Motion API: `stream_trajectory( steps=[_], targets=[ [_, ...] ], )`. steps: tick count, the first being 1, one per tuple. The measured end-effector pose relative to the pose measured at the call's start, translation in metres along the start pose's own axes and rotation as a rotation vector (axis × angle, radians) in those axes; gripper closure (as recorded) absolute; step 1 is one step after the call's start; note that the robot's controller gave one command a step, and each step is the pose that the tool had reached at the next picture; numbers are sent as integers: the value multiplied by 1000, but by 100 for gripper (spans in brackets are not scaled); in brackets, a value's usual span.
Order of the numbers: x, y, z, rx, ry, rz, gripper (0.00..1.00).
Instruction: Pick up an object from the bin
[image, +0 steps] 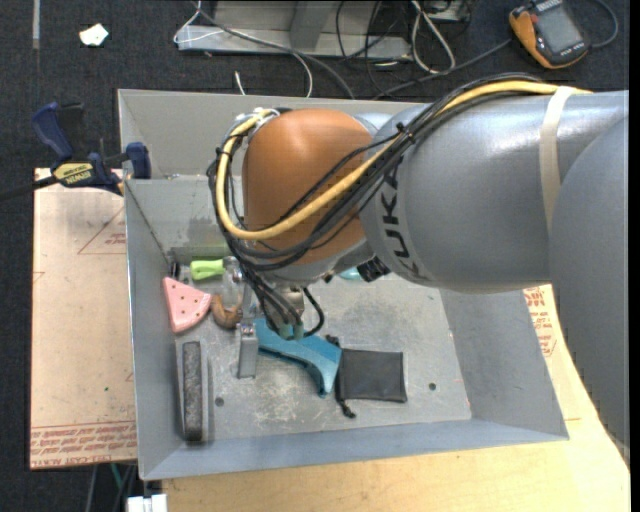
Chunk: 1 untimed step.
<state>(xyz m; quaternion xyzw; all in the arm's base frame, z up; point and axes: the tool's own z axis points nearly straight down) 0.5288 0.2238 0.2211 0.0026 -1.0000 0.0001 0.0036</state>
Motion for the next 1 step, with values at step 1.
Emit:
stream_trajectory(
  steps=[1],
  targets=[
    [-2,-1,-5,-2,-8,4,0]
  ],
)
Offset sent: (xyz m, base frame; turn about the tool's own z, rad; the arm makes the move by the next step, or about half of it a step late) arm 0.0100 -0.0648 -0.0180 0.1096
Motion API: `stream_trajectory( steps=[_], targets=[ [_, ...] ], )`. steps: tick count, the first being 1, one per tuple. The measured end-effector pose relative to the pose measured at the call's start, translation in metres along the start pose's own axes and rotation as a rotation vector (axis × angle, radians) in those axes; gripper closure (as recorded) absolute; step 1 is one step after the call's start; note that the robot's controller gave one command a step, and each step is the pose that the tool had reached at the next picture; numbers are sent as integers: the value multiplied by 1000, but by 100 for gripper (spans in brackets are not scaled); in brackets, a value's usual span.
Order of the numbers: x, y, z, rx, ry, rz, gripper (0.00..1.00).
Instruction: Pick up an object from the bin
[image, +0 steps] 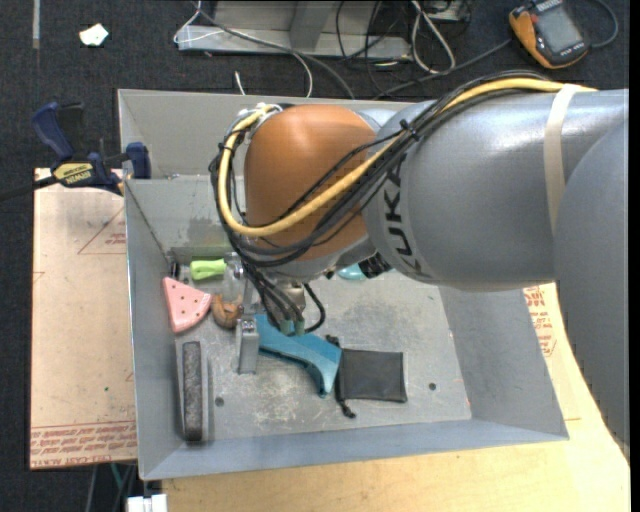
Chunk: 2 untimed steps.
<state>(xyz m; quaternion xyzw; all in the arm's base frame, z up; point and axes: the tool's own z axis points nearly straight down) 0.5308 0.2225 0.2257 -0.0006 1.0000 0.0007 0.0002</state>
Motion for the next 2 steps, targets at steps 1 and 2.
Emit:
stream_trajectory(
  steps=[1,2],
  targets=[
    [-5,-42,15,-1,1,71,0],
    [-6,-67,15,0,0,56,0]
  ],
)
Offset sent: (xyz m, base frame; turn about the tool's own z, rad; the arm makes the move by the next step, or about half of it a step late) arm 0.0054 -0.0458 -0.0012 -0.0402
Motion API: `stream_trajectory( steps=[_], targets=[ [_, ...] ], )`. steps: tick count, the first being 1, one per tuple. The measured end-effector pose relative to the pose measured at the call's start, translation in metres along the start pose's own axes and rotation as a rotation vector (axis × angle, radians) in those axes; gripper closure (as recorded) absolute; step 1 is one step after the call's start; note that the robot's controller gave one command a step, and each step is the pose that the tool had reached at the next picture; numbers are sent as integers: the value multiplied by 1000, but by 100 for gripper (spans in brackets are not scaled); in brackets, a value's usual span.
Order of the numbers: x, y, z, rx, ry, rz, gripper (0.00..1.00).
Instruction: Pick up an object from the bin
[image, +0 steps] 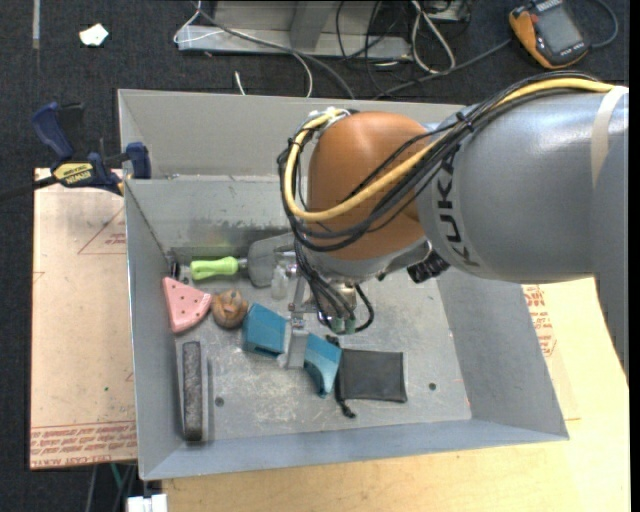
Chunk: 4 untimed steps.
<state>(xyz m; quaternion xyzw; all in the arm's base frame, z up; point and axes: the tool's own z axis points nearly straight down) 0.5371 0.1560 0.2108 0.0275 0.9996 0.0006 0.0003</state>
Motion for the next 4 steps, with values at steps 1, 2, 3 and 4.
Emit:
stream_trajectory(
  steps=[1,2,3,4],
  targets=[
    [3,-24,54,-4,-5,17,0],
    [5,-26,86,-7,-8,72,0],
    [-3,-88,132,-8,-19,87,0],
    [-17,-83,140,-14,-16,133,100]
  ],
)
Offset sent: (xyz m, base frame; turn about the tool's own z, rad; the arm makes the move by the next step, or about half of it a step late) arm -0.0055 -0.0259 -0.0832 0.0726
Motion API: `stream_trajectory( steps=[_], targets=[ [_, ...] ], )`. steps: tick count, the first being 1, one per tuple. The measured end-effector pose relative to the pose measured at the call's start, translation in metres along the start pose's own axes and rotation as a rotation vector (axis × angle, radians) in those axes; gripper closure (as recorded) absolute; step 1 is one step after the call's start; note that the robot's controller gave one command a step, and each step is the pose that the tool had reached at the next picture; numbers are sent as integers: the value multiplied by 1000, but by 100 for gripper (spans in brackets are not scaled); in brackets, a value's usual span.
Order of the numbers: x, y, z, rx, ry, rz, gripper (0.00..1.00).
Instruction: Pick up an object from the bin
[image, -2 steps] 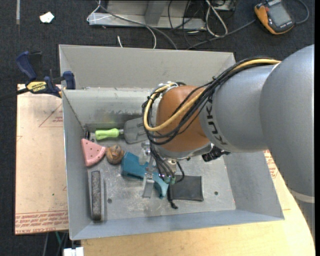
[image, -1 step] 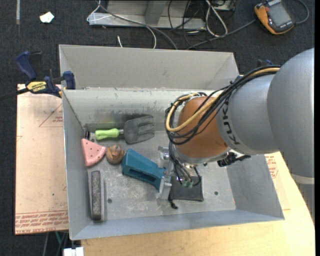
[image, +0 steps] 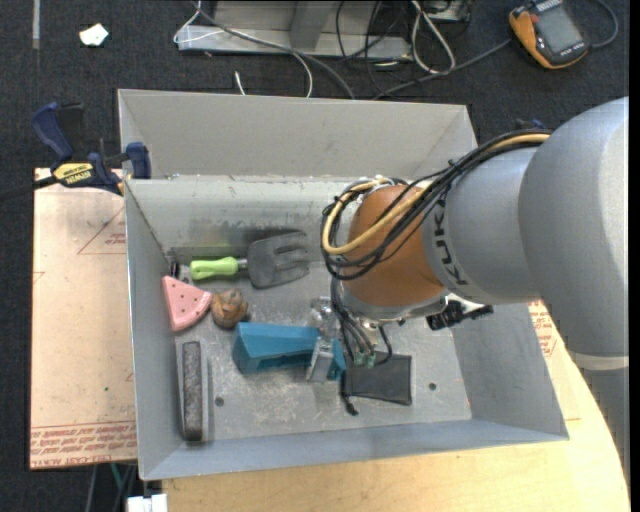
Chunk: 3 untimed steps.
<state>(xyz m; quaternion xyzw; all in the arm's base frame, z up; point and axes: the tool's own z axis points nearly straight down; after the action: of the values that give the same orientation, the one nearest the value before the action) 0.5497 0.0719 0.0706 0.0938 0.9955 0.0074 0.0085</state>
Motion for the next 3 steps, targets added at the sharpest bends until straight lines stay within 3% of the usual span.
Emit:
stream_trajectory(
  steps=[1,2,3],
  targets=[
    [0,0,0,0,0,0,100],
    [3,-3,-56,1,9,18,100],
    [9,12,-101,1,7,52,100]
  ],
)
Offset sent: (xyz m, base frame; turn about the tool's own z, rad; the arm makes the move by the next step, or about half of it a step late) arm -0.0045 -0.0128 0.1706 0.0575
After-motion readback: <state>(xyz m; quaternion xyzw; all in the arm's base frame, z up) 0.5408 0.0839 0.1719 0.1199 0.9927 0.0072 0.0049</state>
